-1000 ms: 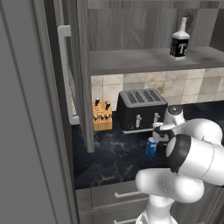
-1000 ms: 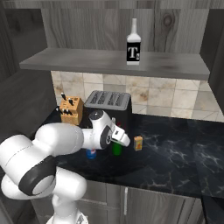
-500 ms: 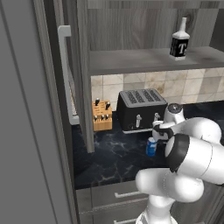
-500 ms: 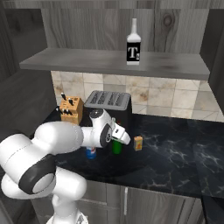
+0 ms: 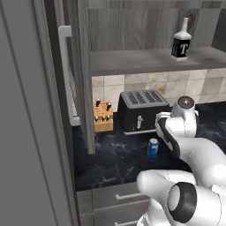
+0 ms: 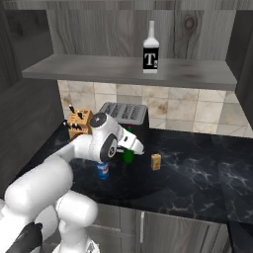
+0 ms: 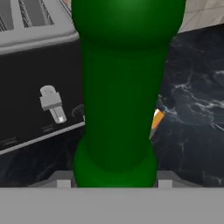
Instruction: Sort all alcoholic drinks to one cabinet, and non-alcoholic drinks to the other.
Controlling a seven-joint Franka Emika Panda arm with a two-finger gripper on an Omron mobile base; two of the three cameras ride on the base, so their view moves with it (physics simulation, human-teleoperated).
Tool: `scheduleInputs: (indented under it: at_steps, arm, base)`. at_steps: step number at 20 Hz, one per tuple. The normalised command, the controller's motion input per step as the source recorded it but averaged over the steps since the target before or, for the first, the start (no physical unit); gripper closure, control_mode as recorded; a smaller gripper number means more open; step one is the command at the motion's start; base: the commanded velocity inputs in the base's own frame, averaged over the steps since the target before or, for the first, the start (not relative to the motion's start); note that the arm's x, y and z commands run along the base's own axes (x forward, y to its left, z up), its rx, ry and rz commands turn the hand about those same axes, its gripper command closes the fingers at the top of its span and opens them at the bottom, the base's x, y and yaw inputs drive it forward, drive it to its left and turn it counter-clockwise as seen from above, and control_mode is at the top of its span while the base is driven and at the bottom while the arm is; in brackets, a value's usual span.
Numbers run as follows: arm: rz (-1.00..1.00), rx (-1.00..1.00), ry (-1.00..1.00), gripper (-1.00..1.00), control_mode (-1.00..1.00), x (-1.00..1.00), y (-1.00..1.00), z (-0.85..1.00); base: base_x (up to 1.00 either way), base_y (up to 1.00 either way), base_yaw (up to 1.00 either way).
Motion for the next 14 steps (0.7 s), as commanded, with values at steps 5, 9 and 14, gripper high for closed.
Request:
scheduleInputs:
  at_steps: [5,9,14]
  arm:
    - [0.02,0.00,-0.12,1.00,-1.00,-0.24,0.15,1.00]
    - [0.07,0.00,-0.10,1.00,-1.00,-0.02,0.26,0.88]
    - [0.07,0.00,-0.10,1.00,-1.00,0.00,0.31,0.77]
  base:
    - [0.00,0.00,0.00]
    - [0.00,0.00,0.00]
    - [0.00,0.00,0.00]
